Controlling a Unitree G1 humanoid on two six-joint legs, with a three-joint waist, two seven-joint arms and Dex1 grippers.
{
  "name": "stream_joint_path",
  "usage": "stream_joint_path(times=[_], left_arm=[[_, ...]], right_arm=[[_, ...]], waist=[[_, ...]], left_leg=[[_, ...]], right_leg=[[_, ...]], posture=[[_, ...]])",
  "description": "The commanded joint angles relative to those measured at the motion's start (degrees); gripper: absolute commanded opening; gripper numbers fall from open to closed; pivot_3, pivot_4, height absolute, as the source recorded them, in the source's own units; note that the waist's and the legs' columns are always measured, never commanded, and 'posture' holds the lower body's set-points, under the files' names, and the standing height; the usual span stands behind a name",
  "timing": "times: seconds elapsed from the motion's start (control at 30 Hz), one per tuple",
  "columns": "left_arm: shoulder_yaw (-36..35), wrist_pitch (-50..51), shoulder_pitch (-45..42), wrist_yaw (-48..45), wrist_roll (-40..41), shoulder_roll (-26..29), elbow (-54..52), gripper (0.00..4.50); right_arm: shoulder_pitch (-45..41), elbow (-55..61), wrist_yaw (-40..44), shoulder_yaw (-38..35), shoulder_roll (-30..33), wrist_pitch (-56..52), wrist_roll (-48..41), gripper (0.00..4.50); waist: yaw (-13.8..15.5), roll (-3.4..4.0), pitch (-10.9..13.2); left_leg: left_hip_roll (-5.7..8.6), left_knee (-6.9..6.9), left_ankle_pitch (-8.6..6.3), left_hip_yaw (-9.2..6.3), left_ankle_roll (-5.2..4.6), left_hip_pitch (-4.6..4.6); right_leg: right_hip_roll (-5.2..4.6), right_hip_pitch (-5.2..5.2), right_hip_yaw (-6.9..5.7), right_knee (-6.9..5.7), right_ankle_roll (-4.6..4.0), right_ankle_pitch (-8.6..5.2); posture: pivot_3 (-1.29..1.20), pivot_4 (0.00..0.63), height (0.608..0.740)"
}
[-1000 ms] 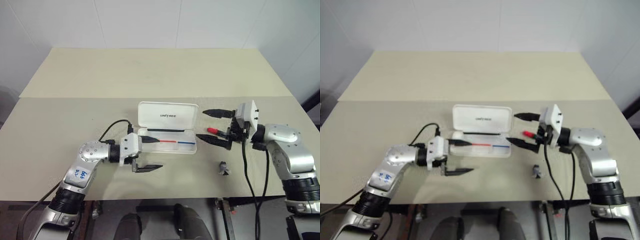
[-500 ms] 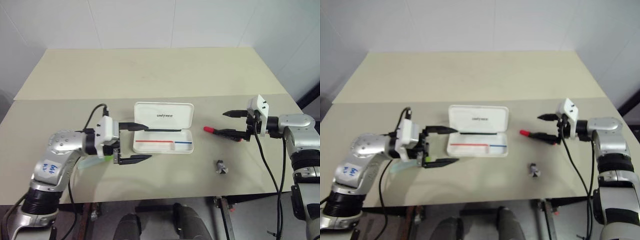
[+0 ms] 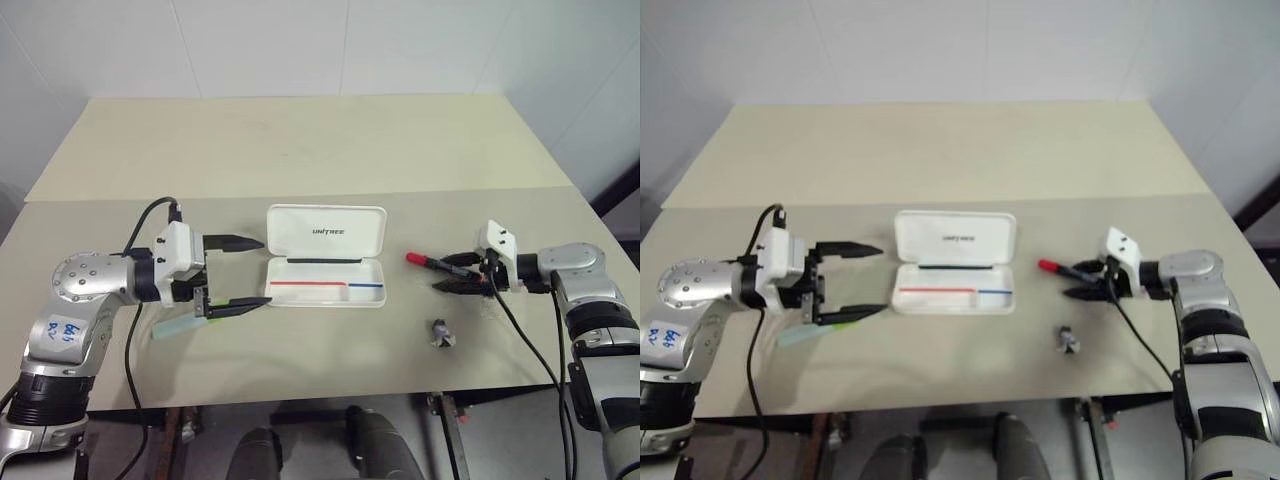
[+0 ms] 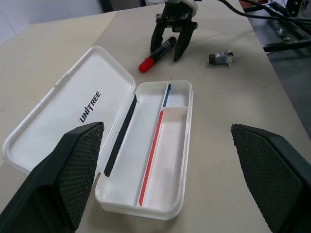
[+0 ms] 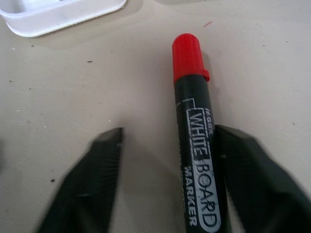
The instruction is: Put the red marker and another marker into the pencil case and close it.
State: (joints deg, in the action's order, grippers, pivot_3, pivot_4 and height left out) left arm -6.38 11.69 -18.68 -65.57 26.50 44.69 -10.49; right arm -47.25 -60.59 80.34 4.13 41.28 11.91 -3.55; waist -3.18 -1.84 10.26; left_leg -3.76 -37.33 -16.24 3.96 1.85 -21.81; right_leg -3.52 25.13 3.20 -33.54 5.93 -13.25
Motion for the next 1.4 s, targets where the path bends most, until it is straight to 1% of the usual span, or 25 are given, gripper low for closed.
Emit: stream_joint_path(times=[0.03, 0.13, 0.17, 0.37, 0.53, 0.67, 0.73, 0.83, 0.9, 1.0, 1.1, 1.17, 1.3, 1.4], left_arm=[[-1.5, -1.1, 0.2, 0.4, -0.1, 0.7, -0.9, 4.5], [-1.2, -0.4, 0.5, 0.1, 0.3, 0.8, -1.3, 4.5], [-1.0, 0.0, 0.7, -0.2, 0.7, 0.9, -1.6, 4.5], [0.6, -1.1, 1.2, -0.4, -0.4, 0.3, -1.6, 4.5], [1.0, -1.9, 1.8, -1.3, -1.0, 0.5, 0.0, 4.5], [0.7, -3.5, 2.2, -2.3, -1.8, 0.7, 2.4, 4.5], [0.5, -4.4, 2.2, -2.5, -2.2, 0.8, 3.7, 4.5], [0.4, -4.9, 2.0, -2.6, -2.4, 0.8, 4.5, 4.5], [0.1, -6.1, 2.3, -2.3, -3.5, 1.0, 6.3, 4.5], [-0.6, -6.9, 2.4, -1.7, -4.2, 1.3, 7.8, 4.5], [-1.1, -7.2, 2.8, -1.6, -4.3, 1.6, 8.1, 4.5], [-1.2, -7.0, 3.2, -1.3, -4.4, 1.7, 7.6, 4.5], [-1.9, -6.5, 5.3, 0.0, -4.1, 1.6, 5.6, 4.5], [-2.1, -6.0, 6.5, 0.8, -3.7, 1.5, 4.2, 4.5]], right_arm=[[-0.7, -0.6, 0.5, -0.5, -0.1, 0.9, 0.5, 1.74], [-0.6, -0.3, 1.0, -0.9, -0.2, 1.4, 0.1, 0.69], [-0.3, 0.2, 0.7, -1.2, -0.3, 1.7, -0.2, 0.59], [0.1, 3.6, -0.4, -3.1, -0.1, 2.7, -2.1, 0.59], [1.2, 10.9, 2.9, -4.5, 1.9, 0.6, -4.6, 0.59], [5.4, 26.1, 6.1, -3.9, 3.3, -7.2, -8.7, 0.59], [8.3, 35.8, 6.0, -3.3, 3.4, -13.0, -11.3, 0.59], [10.6, 43.7, 4.7, -3.2, 3.6, -18.8, -13.3, 0.59], [10.3, 50.6, -0.2, -0.4, 0.2, -23.9, -12.4, 0.59], [9.2, 55.5, -5.9, 2.4, -3.7, -29.0, -10.7, 0.59], [8.6, 58.3, -8.0, 4.5, -6.1, -31.9, -10.4, 0.59], [7.9, 58.5, -9.1, 6.2, -7.5, -31.7, -9.4, 0.59], [5.5, 55.0, -11.5, 11.6, -11.9, -26.8, -4.3, 0.59], [4.1, 52.4, -12.7, 13.4, -13.8, -24.3, -2.1, 0.59]], waist=[[-0.1, 0.0, 0.0], [-0.2, 0.0, 0.0], [-0.2, 0.0, 0.0], [-0.2, 0.01, 0.0], [-0.2, 0.03, 0.0], [-0.1, 0.05, 0.0], [0.0, 0.05, 0.0], [0.0, 0.05, 0.0], [0.0, 0.04, 0.0], [-0.2, -0.07, 0.0], [0.0, -0.07, 0.0], [0.3, -0.07, 0.1], [0.2, -0.09, 0.0], [0.1, -0.1, 0.0]], left_leg=[[0.0, 0.0, 0.0, 0.0, 0.0, 0.01], [0.0, -0.01, 0.0, 0.0, 0.0, 0.03], [0.0, -0.02, 0.0, 0.01, 0.0, 0.06], [0.0, 0.08, -0.01, 0.05, 0.03, 0.41], [0.0, 0.09, -0.02, 0.09, 0.03, 0.45], [-0.02, 0.16, -0.03, 0.08, 0.05, 0.49], [-0.03, 0.17, -0.06, 0.07, 0.1, 0.52], [-0.04, 0.16, -0.09, 0.09, 0.14, 0.52], [-0.03, 0.13, -0.09, 0.1, 0.15, 0.52], [-0.04, 0.12, -0.1, 0.1, 0.17, 0.61], [-0.03, 0.13, -0.1, 0.05, 0.18, 0.58], [-0.03, 0.13, -0.12, 0.05, 0.19, 0.49], [-0.02, 0.14, -0.2, 0.08, 0.21, 0.41], [-0.02, 0.19, -0.24, 0.09, 0.16, 0.33]], right_leg=[[0.0, 0.0, 0.0, 0.0, 0.01, 0.0], [0.0, -0.01, 0.01, -0.02, 0.01, 0.01], [0.0, -0.04, 0.02, -0.03, 0.01, 0.01], [0.0, -0.35, 0.05, 0.0, -0.09, -0.06], [0.0, -0.38, 0.08, -0.01, -0.07, -0.05], [0.01, -0.37, 0.06, -0.03, 0.01, -0.06], [0.01, -0.37, 0.06, -0.1, 0.07, -0.08], [0.01, -0.35, 0.06, -0.12, 0.05, -0.1], [-0.02, -0.36, 0.07, -0.11, -0.03, -0.15], [0.01, -0.35, 0.06, -0.12, -0.17, -0.22], [0.02, -0.26, 0.04, -0.2, -0.19, -0.23], [0.01, -0.19, 0.05, -0.22, -0.18, -0.23], [0.01, -0.11, 0.04, -0.21, -0.11, -0.19], [0.02, 0.05, 0.02, -0.32, 0.0, -0.13]], posture=[[0.0, 0.15, 0.74], [0.0, 0.15, 0.74], [0.0, 0.15, 0.74], [0.0, 0.15, 0.74], [0.0, 0.15, 0.74], [0.0, 0.15, 0.74], [0.0, 0.15, 0.74], [0.0, 0.15, 0.74], [0.0, 0.15, 0.74], [0.0, 0.15, 0.74], [0.0, 0.15, 0.74], [0.0, 0.15, 0.74], [0.0, 0.15, 0.74], [0.0, 0.15, 0.74]])
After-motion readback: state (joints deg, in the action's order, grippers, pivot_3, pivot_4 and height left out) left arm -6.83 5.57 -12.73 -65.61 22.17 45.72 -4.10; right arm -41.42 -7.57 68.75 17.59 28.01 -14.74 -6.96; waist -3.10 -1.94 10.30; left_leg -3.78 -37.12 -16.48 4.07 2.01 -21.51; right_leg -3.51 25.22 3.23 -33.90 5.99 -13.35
